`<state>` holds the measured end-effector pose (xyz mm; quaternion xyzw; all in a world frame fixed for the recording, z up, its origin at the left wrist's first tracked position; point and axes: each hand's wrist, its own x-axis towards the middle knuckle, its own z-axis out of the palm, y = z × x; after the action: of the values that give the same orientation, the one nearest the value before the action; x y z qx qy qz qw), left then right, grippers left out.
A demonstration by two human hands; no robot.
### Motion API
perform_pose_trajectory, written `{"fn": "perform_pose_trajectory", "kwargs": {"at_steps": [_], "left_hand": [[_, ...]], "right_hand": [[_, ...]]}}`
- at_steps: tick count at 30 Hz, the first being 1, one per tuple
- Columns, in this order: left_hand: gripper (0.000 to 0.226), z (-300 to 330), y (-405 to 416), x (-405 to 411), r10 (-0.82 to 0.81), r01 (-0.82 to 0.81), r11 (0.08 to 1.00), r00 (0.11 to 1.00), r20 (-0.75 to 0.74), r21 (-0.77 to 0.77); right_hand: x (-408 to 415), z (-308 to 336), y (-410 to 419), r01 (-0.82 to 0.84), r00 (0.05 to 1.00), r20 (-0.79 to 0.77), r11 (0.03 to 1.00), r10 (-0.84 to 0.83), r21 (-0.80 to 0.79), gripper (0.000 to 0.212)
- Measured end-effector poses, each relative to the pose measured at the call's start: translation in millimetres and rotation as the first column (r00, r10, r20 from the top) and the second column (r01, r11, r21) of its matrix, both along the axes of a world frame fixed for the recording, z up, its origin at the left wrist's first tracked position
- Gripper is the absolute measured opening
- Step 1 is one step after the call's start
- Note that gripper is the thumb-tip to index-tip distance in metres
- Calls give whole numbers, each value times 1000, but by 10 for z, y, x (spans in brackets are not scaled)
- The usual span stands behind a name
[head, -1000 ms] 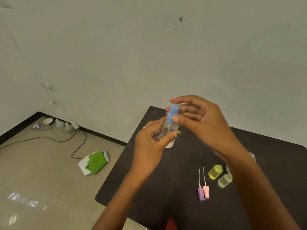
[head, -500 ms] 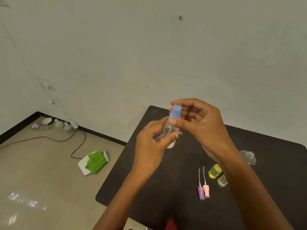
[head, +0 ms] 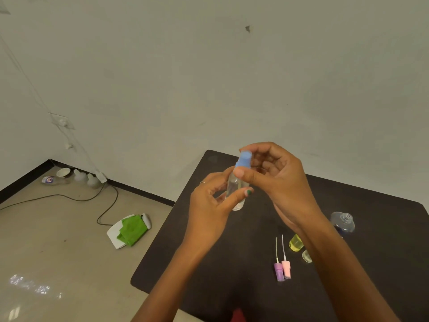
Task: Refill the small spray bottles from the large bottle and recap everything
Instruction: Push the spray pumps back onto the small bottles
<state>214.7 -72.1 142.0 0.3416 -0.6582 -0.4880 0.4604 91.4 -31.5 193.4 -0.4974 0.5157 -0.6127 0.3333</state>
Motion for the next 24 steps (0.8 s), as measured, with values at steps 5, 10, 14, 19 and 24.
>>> {"fn": "perform_pose_trajectory", "kwargs": {"at_steps": [5, 10, 14, 19, 24], "left_hand": [[35, 6, 5, -22, -5, 5, 1000, 1000, -5, -11], [36, 3, 10, -29, -8, 8, 1000, 1000, -10, -1], [31, -3, 32, -39, -19, 19, 1000, 1000, -10, 5], [35, 1, 35, -48, -21, 21, 1000, 1000, -14, -3], [35, -3, 62, -61, -27, 27, 1000, 1000, -8, 1]], "right_hand": [[-62, 30, 38, -110, 994, -21, 994, 110, 15, 47], [-31, 0, 51, -52, 999, 4, 998, 52, -32, 36], [-52, -15, 53, -43, 998, -50, 999, 43, -12, 43], [-98, 48, 104, -145, 989, -35, 989, 143, -43, 40], [-78, 20, 83, -25, 996, -91, 998, 20, -64, 30]]}}
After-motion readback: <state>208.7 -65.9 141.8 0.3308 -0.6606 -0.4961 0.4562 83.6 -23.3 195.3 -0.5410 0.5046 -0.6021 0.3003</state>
